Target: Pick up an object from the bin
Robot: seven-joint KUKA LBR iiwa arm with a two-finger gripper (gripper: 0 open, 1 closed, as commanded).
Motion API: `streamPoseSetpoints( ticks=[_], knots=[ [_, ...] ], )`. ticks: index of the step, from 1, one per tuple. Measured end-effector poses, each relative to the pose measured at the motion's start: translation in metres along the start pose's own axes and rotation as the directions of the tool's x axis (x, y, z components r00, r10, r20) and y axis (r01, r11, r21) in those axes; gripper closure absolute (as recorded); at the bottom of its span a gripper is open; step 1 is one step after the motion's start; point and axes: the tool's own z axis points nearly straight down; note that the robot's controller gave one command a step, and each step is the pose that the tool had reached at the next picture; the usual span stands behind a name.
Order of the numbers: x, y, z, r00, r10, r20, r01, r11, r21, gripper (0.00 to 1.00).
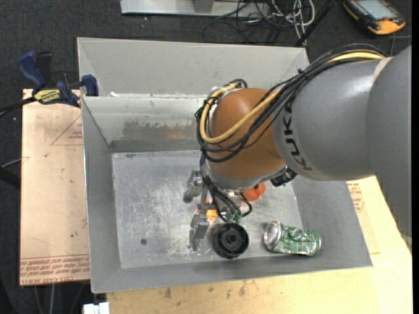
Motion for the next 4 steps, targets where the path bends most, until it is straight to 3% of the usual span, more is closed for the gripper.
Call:
streamPoseSetpoints(
  ticks=[1,2,3,4],
  knots=[
    [-0.002,-0.001,-0.004,1.000,0.003,0.007,-0.003,1.000,-0.001,0.00],
    [-0.017,-0.048,0.058,0.998,0.067,0.014,-0.067,0.998,-0.003,0.00],
    [-0.035,-0.074,0.086,0.999,0.040,0.017,-0.040,0.999,-0.004,0.00],
    [-0.038,-0.059,0.086,0.999,0.043,0.014,-0.043,0.999,0.000,0.00]
  ],
)
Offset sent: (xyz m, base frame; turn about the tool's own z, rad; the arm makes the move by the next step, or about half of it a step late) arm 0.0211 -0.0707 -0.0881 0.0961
